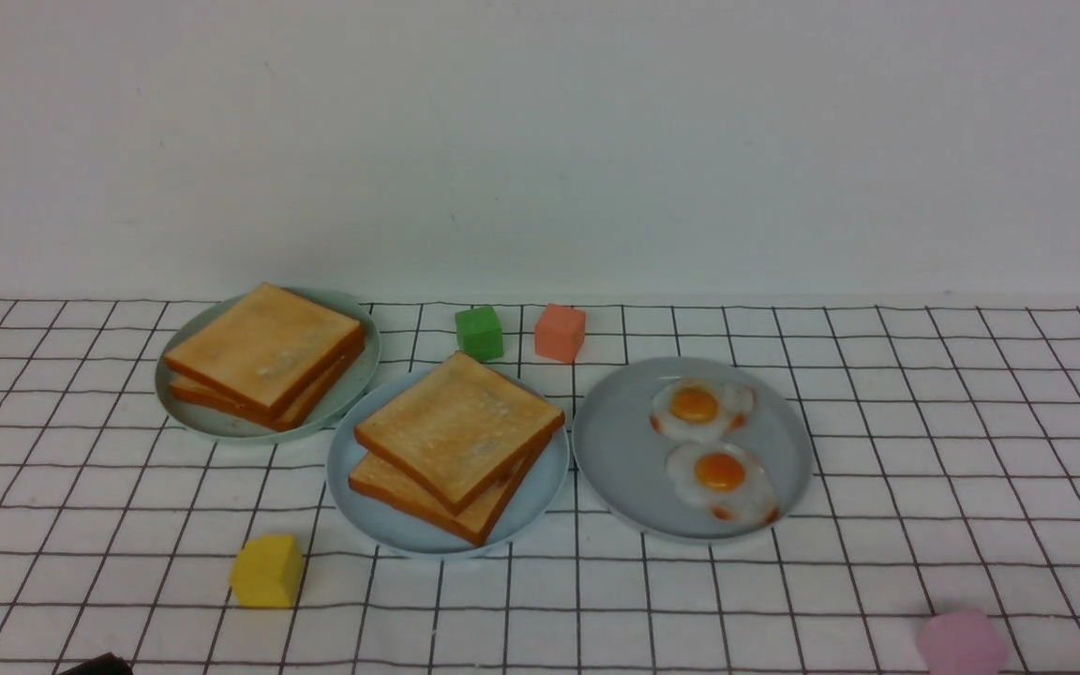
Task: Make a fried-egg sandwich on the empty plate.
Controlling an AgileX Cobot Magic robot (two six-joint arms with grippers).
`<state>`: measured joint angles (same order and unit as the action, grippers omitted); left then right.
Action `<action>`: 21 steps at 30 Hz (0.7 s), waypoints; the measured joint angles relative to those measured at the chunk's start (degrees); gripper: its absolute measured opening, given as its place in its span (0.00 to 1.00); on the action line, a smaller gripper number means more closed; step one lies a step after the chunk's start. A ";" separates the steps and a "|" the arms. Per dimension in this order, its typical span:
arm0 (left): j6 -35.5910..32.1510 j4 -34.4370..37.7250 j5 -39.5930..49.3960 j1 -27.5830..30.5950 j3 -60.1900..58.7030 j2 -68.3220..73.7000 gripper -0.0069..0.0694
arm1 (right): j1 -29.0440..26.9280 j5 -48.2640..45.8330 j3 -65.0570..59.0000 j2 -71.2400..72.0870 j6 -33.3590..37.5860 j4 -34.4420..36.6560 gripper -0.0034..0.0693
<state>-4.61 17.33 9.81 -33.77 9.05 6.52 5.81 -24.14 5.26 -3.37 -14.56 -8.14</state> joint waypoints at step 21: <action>-0.08 0.00 0.22 0.00 0.00 0.00 0.08 | -1.74 2.02 -6.24 4.03 10.26 8.65 0.03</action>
<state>-4.69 17.33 10.04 -33.77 9.05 6.52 4.07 -22.12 -0.98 0.66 -4.30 0.51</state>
